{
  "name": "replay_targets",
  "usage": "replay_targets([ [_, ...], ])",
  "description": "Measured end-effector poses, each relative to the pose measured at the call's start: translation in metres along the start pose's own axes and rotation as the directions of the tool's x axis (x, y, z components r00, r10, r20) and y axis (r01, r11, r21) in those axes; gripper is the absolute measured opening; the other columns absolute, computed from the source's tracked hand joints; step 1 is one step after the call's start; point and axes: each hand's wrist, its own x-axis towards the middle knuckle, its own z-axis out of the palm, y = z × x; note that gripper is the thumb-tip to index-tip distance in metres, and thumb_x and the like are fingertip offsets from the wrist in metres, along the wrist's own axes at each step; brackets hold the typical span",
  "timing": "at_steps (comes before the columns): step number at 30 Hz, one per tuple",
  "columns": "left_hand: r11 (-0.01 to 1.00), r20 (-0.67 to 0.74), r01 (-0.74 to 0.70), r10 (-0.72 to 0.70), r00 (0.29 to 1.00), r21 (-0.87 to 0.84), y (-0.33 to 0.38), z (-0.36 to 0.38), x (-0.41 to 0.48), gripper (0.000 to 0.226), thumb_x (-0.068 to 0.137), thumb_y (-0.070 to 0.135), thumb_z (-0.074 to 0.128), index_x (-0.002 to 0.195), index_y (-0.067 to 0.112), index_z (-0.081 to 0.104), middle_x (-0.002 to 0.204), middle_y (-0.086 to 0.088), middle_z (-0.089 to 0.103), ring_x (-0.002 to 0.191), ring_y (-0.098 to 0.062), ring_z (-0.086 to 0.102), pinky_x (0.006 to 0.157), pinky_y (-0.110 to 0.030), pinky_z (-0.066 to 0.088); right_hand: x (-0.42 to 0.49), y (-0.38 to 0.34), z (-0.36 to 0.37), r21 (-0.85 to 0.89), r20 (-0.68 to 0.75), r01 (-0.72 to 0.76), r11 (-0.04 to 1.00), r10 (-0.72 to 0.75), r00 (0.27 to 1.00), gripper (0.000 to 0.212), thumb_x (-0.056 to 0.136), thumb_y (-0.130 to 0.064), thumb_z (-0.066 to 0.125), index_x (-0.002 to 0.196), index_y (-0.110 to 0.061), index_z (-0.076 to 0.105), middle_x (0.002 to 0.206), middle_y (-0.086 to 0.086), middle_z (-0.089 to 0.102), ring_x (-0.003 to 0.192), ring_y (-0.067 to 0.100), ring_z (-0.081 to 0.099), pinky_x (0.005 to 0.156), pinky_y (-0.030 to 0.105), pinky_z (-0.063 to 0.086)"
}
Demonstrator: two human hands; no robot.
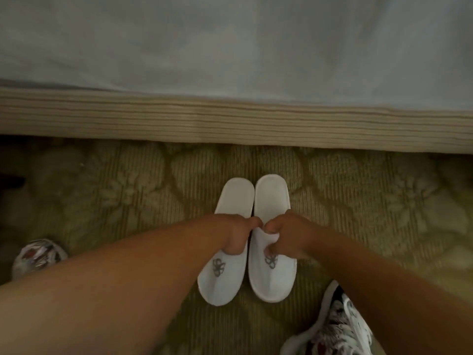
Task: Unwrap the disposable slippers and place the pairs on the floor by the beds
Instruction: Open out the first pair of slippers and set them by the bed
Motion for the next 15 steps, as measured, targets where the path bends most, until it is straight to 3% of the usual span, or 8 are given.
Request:
replay_targets([
  [3, 0.996, -0.128, -0.028, 0.017, 0.992, -0.083, 0.001, 0.008, 0.016, 0.081, 0.092, 0.014, 0.058, 0.152, 0.026, 0.005, 0.136, -0.017, 0.049, 0.112, -0.03, 0.055, 0.091, -0.033, 0.044, 0.006, 0.009, 0.0, -0.032, 0.012, 0.012, 0.999, -0.011, 1.0, 0.048, 0.079, -0.044, 0.076, 0.121, -0.027, 0.063, 0.111, -0.01, 0.049, 0.115, 0.016, 0.043, 0.091, 0.025, 0.036],
  [5, 0.989, -0.192, -0.03, 0.002, 0.981, -0.145, 0.002, 0.01, 0.022, 0.076, 0.094, 0.016, 0.053, 0.152, 0.028, 0.005, 0.146, -0.015, 0.039, 0.123, -0.031, 0.048, 0.101, -0.034, 0.04, 0.007, 0.014, -0.002, -0.073, -0.019, 0.02, 0.997, -0.022, 1.0, 0.021, 0.078, -0.043, 0.076, 0.082, -0.032, 0.058, 0.089, -0.019, 0.042, 0.1, 0.014, 0.041, 0.075, 0.02, 0.032],
  [7, 0.985, -0.225, -0.046, 0.008, 0.974, -0.166, 0.002, 0.012, 0.026, 0.069, 0.096, 0.017, 0.048, 0.152, 0.03, 0.009, 0.148, -0.014, 0.038, 0.125, -0.032, 0.047, 0.1, -0.033, 0.037, 0.006, 0.018, -0.006, -0.098, -0.036, 0.037, 0.994, -0.04, 0.999, 0.04, 0.076, -0.041, 0.076, 0.061, -0.027, 0.042, 0.075, -0.015, 0.038, 0.087, 0.013, 0.039, 0.058, 0.018, 0.021],
  [10, 0.985, -0.274, -0.076, 0.032, 0.961, -0.153, 0.004, 0.012, 0.028, 0.066, 0.096, 0.012, 0.047, 0.151, 0.03, 0.015, 0.141, -0.013, 0.046, 0.119, -0.029, 0.051, 0.096, -0.031, 0.039, 0.005, 0.028, -0.011, -0.132, -0.049, 0.03, 0.991, -0.037, 0.998, 0.038, 0.073, -0.041, 0.077, 0.062, -0.023, 0.045, 0.075, -0.012, 0.043, 0.079, 0.01, 0.042, 0.057, 0.018, 0.02],
  [12, 0.982, -0.287, -0.104, 0.055, 0.956, -0.158, 0.008, 0.009, 0.029, 0.064, 0.097, 0.012, 0.047, 0.151, 0.029, 0.018, 0.138, -0.013, 0.049, 0.117, -0.028, 0.053, 0.096, -0.03, 0.04, 0.003, 0.032, -0.015, -0.127, -0.039, 0.019, 0.992, -0.024, 0.999, 0.028, 0.071, -0.043, 0.079, 0.082, -0.021, 0.063, 0.091, -0.008, 0.057, 0.087, 0.009, 0.05, 0.069, 0.02, 0.031],
  [15, 0.98, -0.278, -0.14, 0.097, 0.956, -0.14, 0.019, 0.004, 0.031, 0.061, 0.097, 0.014, 0.05, 0.149, 0.031, 0.022, 0.13, -0.012, 0.054, 0.112, -0.026, 0.055, 0.097, -0.035, 0.043, -0.002, 0.031, -0.021, -0.064, 0.007, -0.021, 0.998, 0.022, 1.0, 0.045, 0.07, -0.04, 0.083, 0.107, -0.022, 0.066, 0.114, -0.003, 0.06, 0.102, 0.014, 0.055, 0.087, 0.029, 0.048],
])
